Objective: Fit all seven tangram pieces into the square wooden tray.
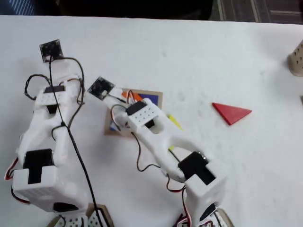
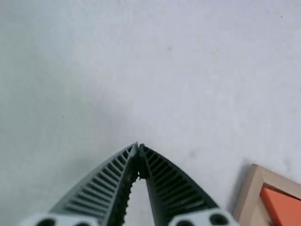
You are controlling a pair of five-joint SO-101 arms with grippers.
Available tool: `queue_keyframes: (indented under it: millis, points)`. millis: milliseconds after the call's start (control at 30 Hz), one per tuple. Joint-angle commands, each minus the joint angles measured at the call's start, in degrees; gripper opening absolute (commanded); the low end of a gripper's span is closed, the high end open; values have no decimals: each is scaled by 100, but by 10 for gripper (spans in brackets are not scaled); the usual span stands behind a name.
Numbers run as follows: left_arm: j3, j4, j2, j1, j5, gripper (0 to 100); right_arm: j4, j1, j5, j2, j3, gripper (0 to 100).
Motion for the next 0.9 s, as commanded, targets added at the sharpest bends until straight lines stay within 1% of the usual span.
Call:
queue_keyframes:
  millis: [0, 300, 367, 433, 600, 733, 867]
  points:
    - [-158, -141, -40, -48, 9, 23, 215, 101, 53, -295, 70, 18]
    - [-167, -141, -40, -48, 9, 23, 330, 752, 44, -488, 88, 18]
    - [-167, -141, -40, -48, 9, 23, 347, 778, 53, -497, 88, 18]
    - [-167, -141, -40, -48, 9, 23, 593, 769, 79, -611, 70, 18]
    - [-167, -141, -40, -57, 9, 23, 1077, 840, 70, -1393, 237, 18]
    - [-176, -141, -31, -57, 9, 23, 936, 980, 44, -1736, 651, 18]
    - [-176, -141, -31, -48, 9, 23, 664, 1015, 44, -1648, 914, 18]
